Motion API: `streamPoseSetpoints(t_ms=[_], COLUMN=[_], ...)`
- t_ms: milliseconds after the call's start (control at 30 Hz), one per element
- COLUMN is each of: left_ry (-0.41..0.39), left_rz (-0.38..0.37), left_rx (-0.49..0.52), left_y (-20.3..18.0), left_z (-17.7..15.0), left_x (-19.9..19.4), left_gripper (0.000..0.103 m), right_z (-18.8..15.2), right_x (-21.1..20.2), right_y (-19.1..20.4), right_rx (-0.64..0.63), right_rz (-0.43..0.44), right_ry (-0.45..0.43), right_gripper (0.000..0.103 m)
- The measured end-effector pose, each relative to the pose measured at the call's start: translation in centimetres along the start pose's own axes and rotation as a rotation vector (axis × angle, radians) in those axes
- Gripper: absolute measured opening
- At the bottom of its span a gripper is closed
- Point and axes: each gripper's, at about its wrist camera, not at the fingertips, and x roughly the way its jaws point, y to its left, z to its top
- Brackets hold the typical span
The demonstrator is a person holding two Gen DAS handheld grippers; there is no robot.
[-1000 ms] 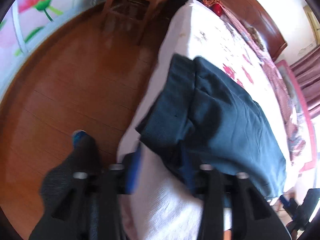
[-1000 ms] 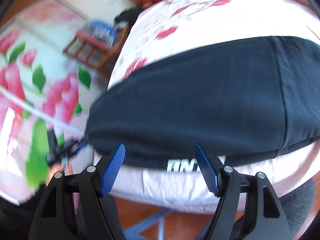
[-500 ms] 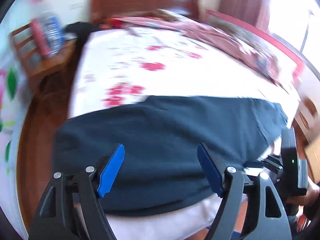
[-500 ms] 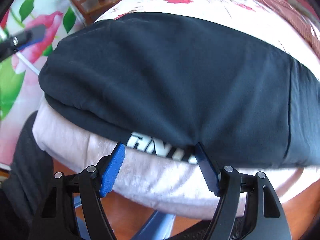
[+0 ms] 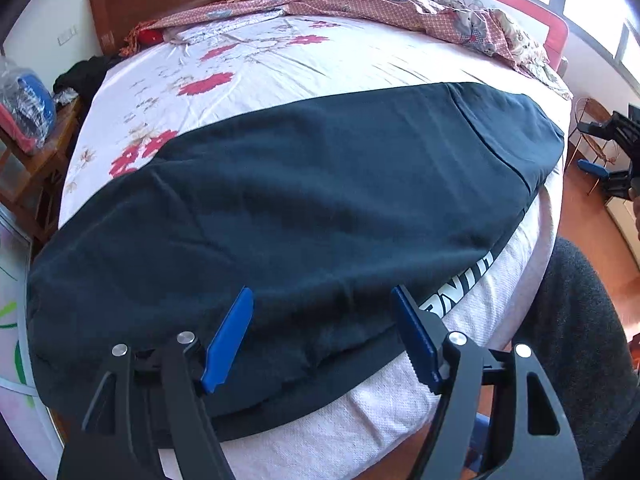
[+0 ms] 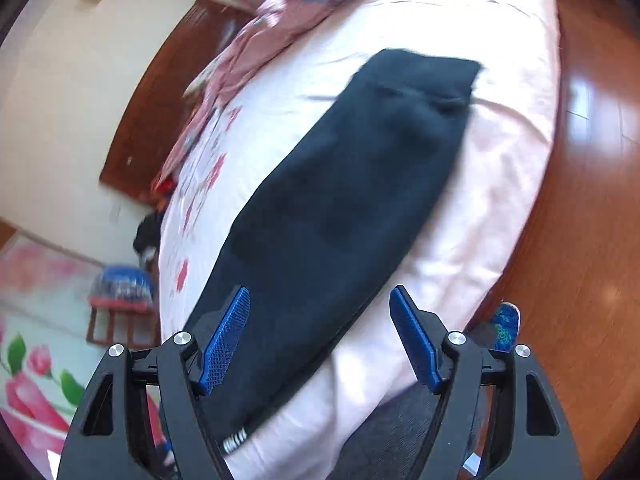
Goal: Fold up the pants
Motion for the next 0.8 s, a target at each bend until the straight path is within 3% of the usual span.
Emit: streamPoseSetpoints(t_ms=[67, 267, 400, 467, 533, 600, 667, 700, 733, 800], left_ry=[0.002, 0.017, 0.032, 0.028, 0.027, 0.023, 0.026, 0.026, 0.024, 0.025], left_rz=[0.005, -0.007, -0.001, -0.005, 0.003, 0.004, 0.01, 0.012, 0.015, 0.016], left_rx=[0.004, -0.048, -0.094, -0.116, -0.131, -0.143, -0.153, -0.161, -0.167, -0.182], left_y=[-0.4, -0.1, 0.6, 1.0, 1.3, 1.5, 1.9, 2.0, 2.2, 2.6], left_z=[-0.2, -0.4, -0.1, 0.2, 0.5, 0.6, 0.7, 0.6, 0.6, 0.5], left_x=[-0.4, -1.8, -2.2, -2.4, -2.5, -2.7, -2.7, -2.8, -2.8, -2.9], left_gripper=[0.072, 0.074, 0.074, 0.074, 0.074, 0.075, 0.076, 0.076, 0.076, 0.076], right_z=[2.5, 7.0, 8.6, 8.7, 8.5, 8.8, 8.9, 9.0, 9.0, 9.0], right_x=[-0.7, 0.8, 2.9, 3.5, 4.2, 4.7, 4.8, 4.7, 4.6, 4.2], right_y=[-2.5, -5.9, -6.7, -5.9, -5.6, -5.4, -5.3, -5.2, -5.2, -4.9], right_rx=[0.073, 0.203, 0.239, 0.207, 0.209, 0.188, 0.172, 0.15, 0.144, 0.128], right_rz=[-0.007, 0.017, 0.021, -0.039, 0.015, -0.018, -0.029, -0.051, -0.072, -0.069], right_ry=[-0.066, -0.151, -0.148, -0.146, -0.139, -0.133, -0.135, -0.134, -0.133, -0.136], right_gripper=[0.072, 0.072, 0.072, 0.072, 0.072, 0.072, 0.06, 0.033, 0.02, 0.015])
